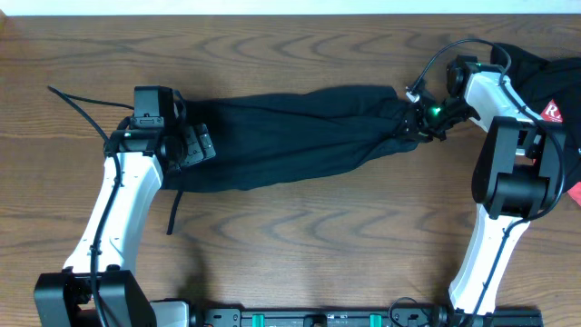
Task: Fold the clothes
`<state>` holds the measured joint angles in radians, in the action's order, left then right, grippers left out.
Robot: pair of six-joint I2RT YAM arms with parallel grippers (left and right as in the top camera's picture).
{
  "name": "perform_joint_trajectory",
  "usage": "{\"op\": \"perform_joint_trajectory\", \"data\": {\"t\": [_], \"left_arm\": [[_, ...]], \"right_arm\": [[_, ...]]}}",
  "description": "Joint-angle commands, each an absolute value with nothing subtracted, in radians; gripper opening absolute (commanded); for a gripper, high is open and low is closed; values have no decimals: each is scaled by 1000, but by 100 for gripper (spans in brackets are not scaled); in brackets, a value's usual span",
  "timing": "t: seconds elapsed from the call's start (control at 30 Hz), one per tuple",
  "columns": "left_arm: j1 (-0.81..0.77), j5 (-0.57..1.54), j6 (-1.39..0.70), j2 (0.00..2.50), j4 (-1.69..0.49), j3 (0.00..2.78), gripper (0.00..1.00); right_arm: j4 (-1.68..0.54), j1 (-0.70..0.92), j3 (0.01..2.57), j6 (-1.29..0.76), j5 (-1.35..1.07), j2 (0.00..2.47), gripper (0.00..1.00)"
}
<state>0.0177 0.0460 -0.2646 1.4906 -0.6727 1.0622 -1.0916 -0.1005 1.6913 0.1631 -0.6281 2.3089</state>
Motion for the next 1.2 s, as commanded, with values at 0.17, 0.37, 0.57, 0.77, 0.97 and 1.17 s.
{"op": "perform_joint_trajectory", "data": {"t": [0.17,0.37,0.57,0.77,0.97,1.17], "left_arm": [[16,33,-262,1500,-673,1051,98],[16,33,-262,1500,-673,1051,98],[16,33,-262,1500,-670,1051,98],[16,33,-263,1500,-668,1051,98],[16,33,-263,1500,-669,1051,98],[16,33,-263,1500,-667,1051,98]], "right_arm": [[-1093,-111,1693,81,-461,2347,1],[-1136,-138,1742,44,-413,2305,1],[-1203,-138,1798,11,-298,2208,1],[-1254,-125,1822,-4,-193,2111,3],[-1284,-93,1822,-7,-141,2065,5],[-1298,-20,1826,-23,-64,2064,6]]}}
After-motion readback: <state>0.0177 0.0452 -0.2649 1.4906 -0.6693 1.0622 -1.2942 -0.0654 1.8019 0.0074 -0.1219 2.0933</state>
